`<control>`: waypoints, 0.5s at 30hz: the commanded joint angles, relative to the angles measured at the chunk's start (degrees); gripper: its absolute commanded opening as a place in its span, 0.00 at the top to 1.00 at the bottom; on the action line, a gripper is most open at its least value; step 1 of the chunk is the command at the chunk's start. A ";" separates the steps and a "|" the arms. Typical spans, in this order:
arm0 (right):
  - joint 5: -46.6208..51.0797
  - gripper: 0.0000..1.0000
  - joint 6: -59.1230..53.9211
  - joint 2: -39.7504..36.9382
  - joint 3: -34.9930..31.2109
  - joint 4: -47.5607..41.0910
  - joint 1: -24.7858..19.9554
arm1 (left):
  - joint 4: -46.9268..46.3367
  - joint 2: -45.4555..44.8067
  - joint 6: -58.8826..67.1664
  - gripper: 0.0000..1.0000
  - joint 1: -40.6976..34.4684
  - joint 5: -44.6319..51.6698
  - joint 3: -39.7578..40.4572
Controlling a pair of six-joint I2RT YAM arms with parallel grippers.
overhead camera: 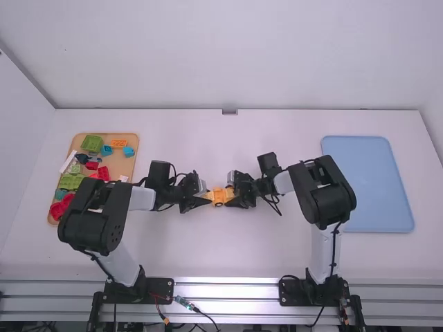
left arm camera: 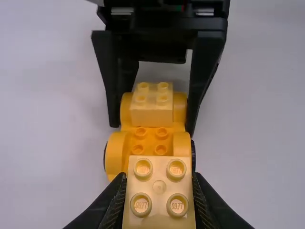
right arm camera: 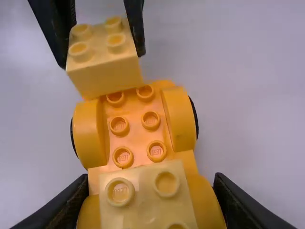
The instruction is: Assemble lego blocks to make yellow taxi
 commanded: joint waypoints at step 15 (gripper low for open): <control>19.34 0.25 11.17 -7.72 -11.67 12.83 4.57 | -1.95 -1.03 1.07 0.98 -0.55 -0.90 2.40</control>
